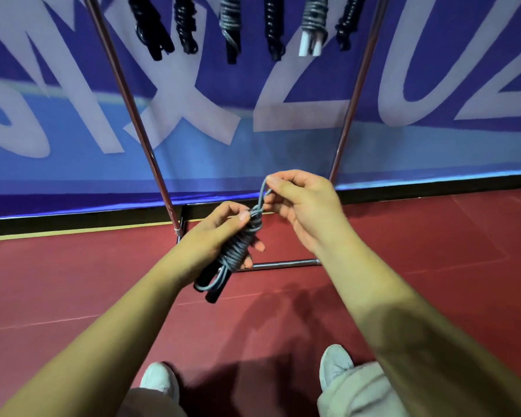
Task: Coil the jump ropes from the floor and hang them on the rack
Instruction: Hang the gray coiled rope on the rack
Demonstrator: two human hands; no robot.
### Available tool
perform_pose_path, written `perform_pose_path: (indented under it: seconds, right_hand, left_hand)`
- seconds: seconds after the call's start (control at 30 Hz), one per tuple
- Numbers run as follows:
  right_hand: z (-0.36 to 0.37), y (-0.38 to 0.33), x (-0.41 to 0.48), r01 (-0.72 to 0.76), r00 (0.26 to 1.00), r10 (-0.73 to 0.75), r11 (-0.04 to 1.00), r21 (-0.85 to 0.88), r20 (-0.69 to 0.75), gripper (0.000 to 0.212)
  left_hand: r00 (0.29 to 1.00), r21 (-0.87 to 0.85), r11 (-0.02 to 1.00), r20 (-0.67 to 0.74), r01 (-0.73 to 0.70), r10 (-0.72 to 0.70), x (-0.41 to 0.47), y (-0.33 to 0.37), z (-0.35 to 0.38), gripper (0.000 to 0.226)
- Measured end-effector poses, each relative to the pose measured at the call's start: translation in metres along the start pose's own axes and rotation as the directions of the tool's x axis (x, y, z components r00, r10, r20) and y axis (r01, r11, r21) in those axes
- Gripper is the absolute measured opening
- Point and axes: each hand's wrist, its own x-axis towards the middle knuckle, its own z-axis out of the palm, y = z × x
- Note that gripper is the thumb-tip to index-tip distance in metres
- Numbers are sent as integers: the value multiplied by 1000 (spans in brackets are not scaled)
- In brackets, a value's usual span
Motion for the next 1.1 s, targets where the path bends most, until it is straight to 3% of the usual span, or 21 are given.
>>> perform_pose_path:
  seconds: [0.1,0.2,0.27,0.5,0.67,0.9,1.1]
  right_hand:
    - [19,-40,-9,66,998,-64,995,-73,30,7]
    - [35,-87,-20,125,990,-116,983,-136,75,7]
    - [43,-116,-32,158,985,-139,969,-189,107,9]
    - [58,-205,-75,263,959,-211,913,-312,191,10]
    - [63,-237,-69,350,937,-310,859,-374,163,10]
    - [43,-237,53,403,908,-404,758,-513,116,13]
    - [30,-235,167,319,936,-346,747,-583,69,15]
  left_hand:
    - [997,205,977,-32,-59,67,-11,31,1,52]
    - [984,404,903,-34,-147,176,-25,66,6,35]
    - [972,445,879,-73,-170,225,-37,92,12,24]
    - [940,395,884,-119,-251,320,-77,165,41,23]
    - [922,291,900,-110,-326,370,-65,191,57,21]
    - [919,274,890,-52,-364,391,66,192,25,24]
    - [961,191,947,-47,-258,272,174,198,-18,23]
